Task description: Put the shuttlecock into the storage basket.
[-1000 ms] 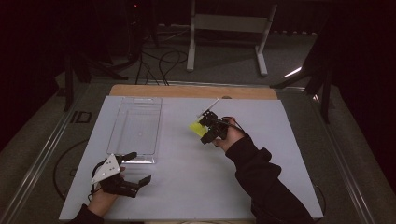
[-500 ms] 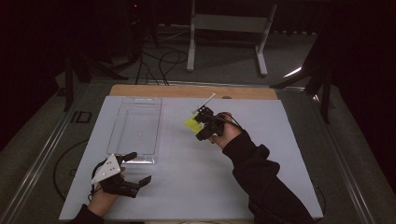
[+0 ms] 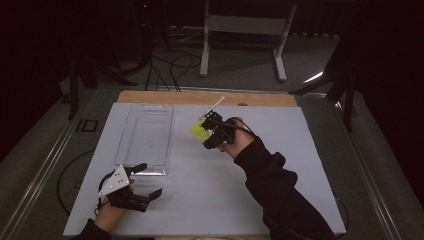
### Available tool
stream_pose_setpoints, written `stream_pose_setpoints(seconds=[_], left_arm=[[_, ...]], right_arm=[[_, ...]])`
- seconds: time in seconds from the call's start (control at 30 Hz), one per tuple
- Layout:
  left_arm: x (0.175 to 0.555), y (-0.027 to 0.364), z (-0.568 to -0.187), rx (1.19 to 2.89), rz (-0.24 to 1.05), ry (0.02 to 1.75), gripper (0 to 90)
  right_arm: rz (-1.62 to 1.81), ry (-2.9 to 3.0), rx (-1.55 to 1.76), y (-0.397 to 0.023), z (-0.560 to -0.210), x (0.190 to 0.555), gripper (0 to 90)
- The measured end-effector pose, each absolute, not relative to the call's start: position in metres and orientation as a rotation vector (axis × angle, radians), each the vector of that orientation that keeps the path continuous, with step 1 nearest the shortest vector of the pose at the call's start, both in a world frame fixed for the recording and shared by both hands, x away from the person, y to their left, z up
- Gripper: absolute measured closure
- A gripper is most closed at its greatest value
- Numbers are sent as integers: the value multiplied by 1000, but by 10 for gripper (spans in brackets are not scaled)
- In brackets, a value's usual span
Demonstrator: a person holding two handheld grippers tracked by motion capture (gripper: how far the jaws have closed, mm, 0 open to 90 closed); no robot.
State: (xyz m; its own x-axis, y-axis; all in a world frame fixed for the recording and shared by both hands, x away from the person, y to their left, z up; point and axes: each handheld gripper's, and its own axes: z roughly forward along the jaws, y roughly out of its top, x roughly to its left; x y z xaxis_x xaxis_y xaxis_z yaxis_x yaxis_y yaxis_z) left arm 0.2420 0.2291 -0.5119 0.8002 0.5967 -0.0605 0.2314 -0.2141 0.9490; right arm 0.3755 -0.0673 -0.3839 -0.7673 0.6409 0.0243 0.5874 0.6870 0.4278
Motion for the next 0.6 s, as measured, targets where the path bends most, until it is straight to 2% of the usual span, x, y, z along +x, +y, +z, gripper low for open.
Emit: stream_pose_setpoints(seconds=[0.6], left_arm=[[242, 229, -512, 1791, 377, 637, 1]], right_arm=[[750, 2807, 872, -34, -366, 369, 652]])
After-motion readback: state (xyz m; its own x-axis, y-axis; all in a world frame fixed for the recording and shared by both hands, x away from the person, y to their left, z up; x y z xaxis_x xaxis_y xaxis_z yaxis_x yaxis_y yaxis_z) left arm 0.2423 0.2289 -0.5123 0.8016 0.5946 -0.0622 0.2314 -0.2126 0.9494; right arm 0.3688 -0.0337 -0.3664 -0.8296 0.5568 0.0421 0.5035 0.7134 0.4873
